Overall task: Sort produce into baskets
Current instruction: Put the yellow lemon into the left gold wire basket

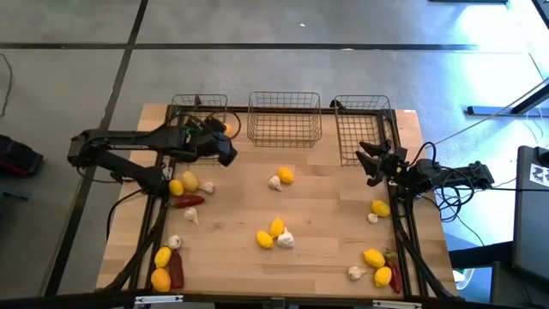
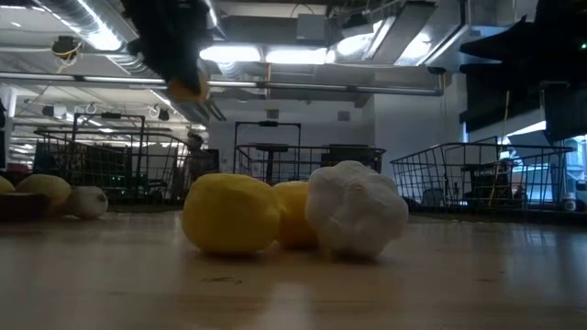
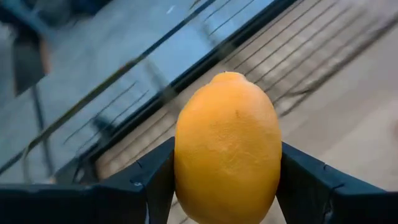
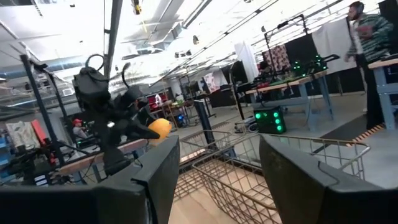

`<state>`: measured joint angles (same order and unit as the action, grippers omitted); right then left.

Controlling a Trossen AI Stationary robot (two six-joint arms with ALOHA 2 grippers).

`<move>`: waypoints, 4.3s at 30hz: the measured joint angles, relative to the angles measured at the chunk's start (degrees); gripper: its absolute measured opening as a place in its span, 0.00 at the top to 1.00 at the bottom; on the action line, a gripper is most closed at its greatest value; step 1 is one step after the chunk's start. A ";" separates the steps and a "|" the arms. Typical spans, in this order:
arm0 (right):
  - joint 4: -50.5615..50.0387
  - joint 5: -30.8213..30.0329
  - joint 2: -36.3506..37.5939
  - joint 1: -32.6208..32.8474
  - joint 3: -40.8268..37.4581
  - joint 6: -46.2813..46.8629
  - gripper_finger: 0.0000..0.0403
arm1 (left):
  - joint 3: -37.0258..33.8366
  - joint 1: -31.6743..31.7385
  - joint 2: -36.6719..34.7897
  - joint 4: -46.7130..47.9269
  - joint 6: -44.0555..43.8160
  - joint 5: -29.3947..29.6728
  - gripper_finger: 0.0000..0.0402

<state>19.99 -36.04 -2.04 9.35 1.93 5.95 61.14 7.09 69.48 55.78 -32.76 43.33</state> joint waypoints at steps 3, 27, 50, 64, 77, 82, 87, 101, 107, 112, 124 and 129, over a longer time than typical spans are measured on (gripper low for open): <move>0.02 -0.84 0.00 0.00 0.00 -0.19 0.46 | -1.94 3.64 0.04 1.13 -1.66 -0.02 0.45; 0.05 -5.60 0.00 0.00 -0.02 1.09 0.46 | -6.45 28.70 4.43 0.57 0.65 -11.42 0.45; -0.90 -4.91 -0.02 0.00 -0.02 1.05 0.46 | -6.45 31.74 13.53 2.81 5.86 -10.59 0.42; -0.87 -4.91 -0.02 0.02 -0.02 1.03 0.46 | -6.45 32.53 13.12 2.37 8.01 -11.80 0.35; -0.99 -4.91 -0.02 0.02 -0.02 1.03 0.46 | -6.45 24.70 -1.05 -4.16 10.13 -15.06 0.36; -1.41 -4.90 -0.02 0.02 -0.04 1.02 0.46 | -6.45 19.31 -5.14 -13.28 13.23 -19.74 0.37; -2.03 -4.91 -0.02 0.00 -0.04 1.01 0.46 | -6.45 13.57 -4.92 -23.56 19.66 -24.31 0.37; -2.84 -4.89 -0.02 0.00 -0.04 1.01 0.46 | -6.44 1.69 5.40 -44.35 28.93 -29.23 0.37; -3.07 -4.89 -0.02 0.01 -0.04 1.01 0.46 | -6.45 -1.18 11.03 -51.66 30.27 -31.55 0.37; -3.08 -4.89 -0.02 0.02 -0.04 1.03 0.46 | -6.42 -2.66 15.35 -56.55 31.29 -32.74 0.37; -3.62 -4.89 -0.02 0.01 -0.04 1.03 0.46 | 2.09 -3.69 25.75 -53.59 35.92 -32.74 0.37; -3.77 -4.89 -0.02 0.00 -0.04 1.03 0.46 | 5.17 -3.67 29.34 -50.45 38.16 -33.17 0.37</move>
<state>16.22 -40.93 -2.07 9.34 1.89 6.98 66.31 3.42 98.82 5.33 5.40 10.17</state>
